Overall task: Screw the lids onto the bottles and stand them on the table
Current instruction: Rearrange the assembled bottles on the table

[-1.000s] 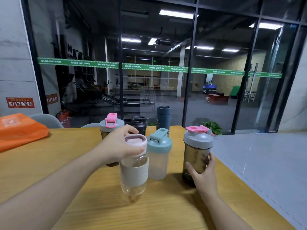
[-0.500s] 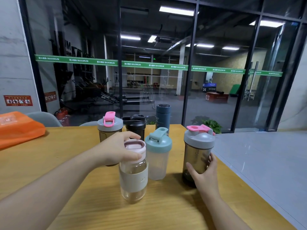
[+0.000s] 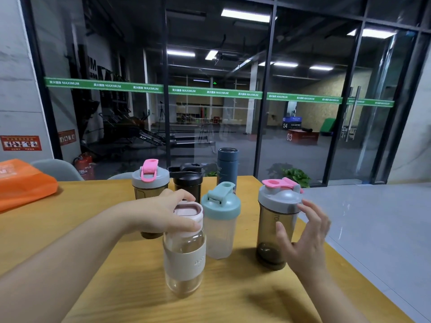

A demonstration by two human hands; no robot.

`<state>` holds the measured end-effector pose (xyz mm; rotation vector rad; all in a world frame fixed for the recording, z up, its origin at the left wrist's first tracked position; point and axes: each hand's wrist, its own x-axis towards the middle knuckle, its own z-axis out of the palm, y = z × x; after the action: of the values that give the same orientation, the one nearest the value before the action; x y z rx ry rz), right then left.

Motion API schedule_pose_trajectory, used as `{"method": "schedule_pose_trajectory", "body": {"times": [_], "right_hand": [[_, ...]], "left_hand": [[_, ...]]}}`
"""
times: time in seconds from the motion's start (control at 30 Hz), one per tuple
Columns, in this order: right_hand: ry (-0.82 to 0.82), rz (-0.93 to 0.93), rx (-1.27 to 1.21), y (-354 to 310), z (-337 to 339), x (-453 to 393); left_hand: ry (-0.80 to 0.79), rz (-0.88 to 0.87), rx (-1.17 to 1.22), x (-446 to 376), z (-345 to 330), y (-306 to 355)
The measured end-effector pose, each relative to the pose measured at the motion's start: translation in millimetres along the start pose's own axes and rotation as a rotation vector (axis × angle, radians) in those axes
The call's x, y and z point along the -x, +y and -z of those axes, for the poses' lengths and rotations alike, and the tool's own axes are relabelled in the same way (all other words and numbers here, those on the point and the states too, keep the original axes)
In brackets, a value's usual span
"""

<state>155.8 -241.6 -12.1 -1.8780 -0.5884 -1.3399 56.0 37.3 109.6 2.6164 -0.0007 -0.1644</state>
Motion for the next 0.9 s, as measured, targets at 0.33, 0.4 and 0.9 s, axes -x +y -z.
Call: {"method": "schedule_pose_trajectory", "body": {"times": [0.33, 0.4, 0.9], "right_hand": [[-0.067, 0.282, 0.028, -42.7, -13.7, -68.5], [-0.143, 0.277, 0.083, -56.6, -19.9, -87.7], [-1.088, -0.100, 0.325, -51.6, -101.5, -199.8]], "left_hand": [[0.323, -0.073, -0.181, -58.4, -4.9, 42.5], [0.330, -0.081, -0.226, -70.9, -8.6, 47.5], [0.112, -0.012, -0.042, -102.1, -25.3, 30.7]]}}
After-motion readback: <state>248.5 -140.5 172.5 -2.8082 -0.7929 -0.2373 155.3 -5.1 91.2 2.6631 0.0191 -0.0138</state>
